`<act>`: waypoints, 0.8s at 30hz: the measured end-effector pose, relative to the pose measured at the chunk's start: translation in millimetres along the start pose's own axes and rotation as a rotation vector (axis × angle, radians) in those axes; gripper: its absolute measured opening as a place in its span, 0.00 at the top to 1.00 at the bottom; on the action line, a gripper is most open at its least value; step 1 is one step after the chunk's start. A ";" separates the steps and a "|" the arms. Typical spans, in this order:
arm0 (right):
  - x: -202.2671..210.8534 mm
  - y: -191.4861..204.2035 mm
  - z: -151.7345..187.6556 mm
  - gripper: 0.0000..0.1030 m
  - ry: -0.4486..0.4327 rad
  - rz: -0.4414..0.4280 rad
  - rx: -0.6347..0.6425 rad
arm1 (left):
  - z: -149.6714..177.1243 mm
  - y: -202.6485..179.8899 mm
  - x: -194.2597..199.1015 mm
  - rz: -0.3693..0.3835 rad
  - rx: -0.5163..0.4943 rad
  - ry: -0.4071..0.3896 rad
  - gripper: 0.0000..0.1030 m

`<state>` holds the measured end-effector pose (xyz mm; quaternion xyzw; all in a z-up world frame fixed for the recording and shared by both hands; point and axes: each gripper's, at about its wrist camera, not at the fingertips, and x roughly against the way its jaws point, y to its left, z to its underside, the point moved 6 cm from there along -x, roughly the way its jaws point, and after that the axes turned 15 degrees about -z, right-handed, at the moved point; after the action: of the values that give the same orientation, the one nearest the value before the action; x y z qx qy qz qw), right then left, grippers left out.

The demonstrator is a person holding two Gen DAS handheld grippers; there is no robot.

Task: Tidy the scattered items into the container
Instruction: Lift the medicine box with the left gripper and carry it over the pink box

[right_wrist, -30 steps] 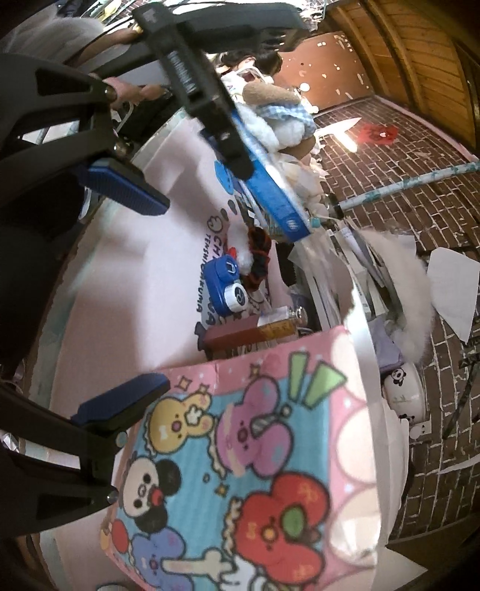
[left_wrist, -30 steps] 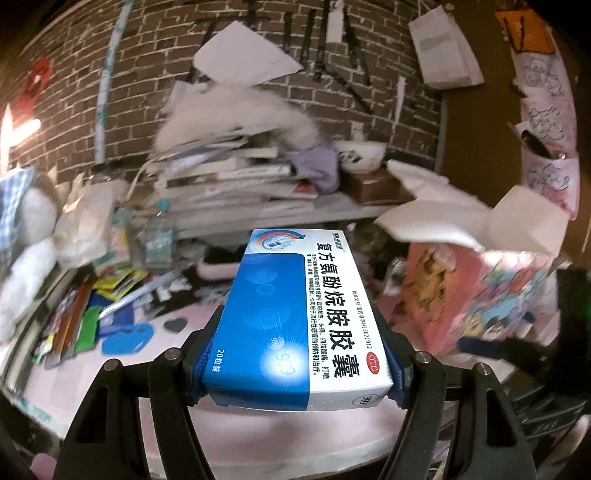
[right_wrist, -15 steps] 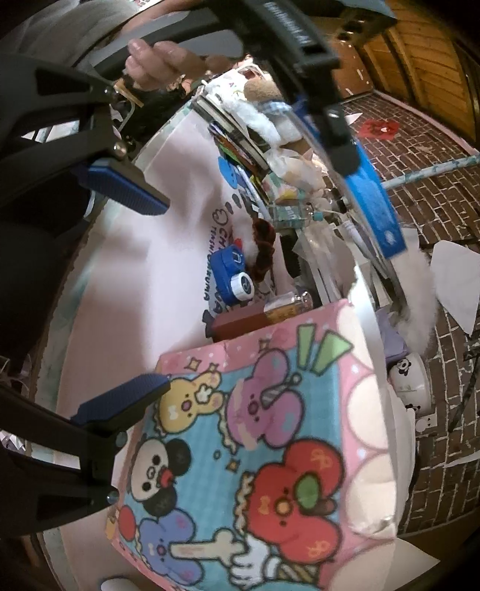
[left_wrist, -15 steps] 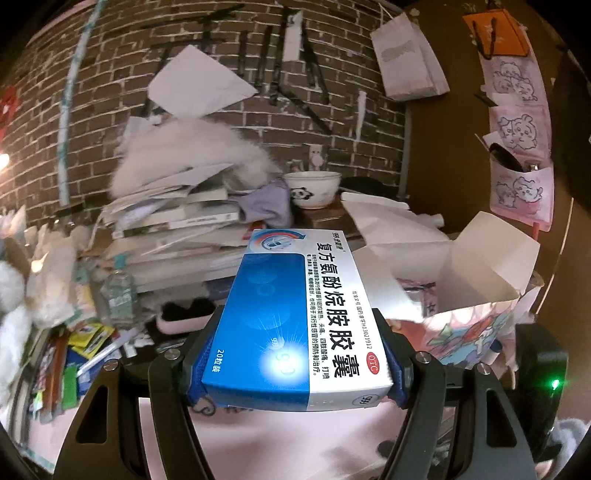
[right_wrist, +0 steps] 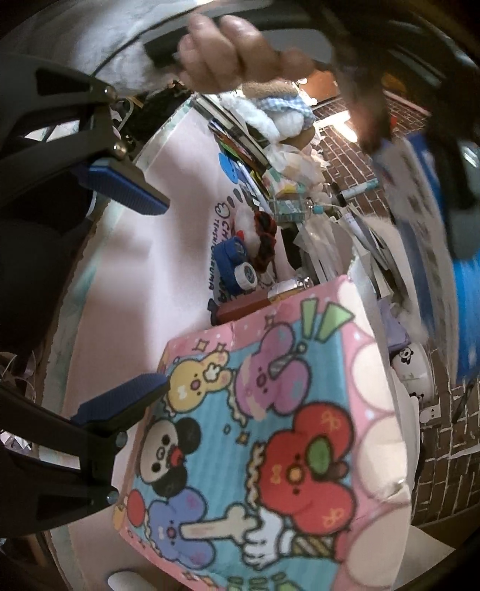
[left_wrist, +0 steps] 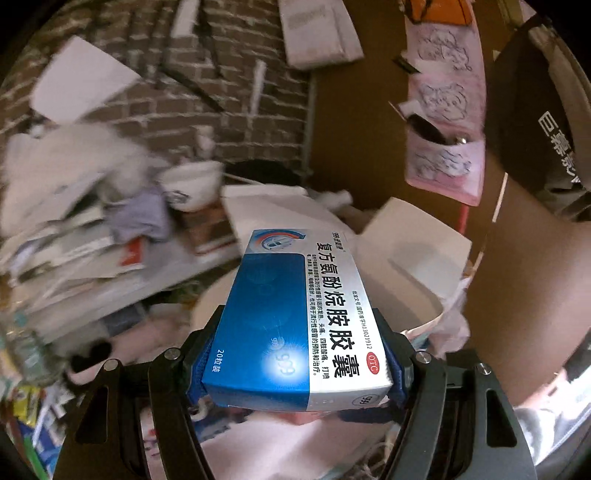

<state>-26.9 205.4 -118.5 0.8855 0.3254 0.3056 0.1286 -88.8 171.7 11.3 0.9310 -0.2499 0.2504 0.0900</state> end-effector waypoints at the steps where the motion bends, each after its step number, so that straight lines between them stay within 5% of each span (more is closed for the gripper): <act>1: 0.0 0.2 0.5 0.16 0.001 -0.001 0.000 | -2.8 -4.5 -4.1 0.000 -0.013 0.009 0.33; 24: -2.3 0.9 2.2 0.16 0.017 -0.007 -0.008 | -7.2 -73.9 -76.0 0.059 -0.144 0.230 0.33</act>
<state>-26.4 203.1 -120.9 0.8813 0.3284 0.3137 0.1307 -111.1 269.2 -24.5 0.8795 -0.2824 0.3395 0.1775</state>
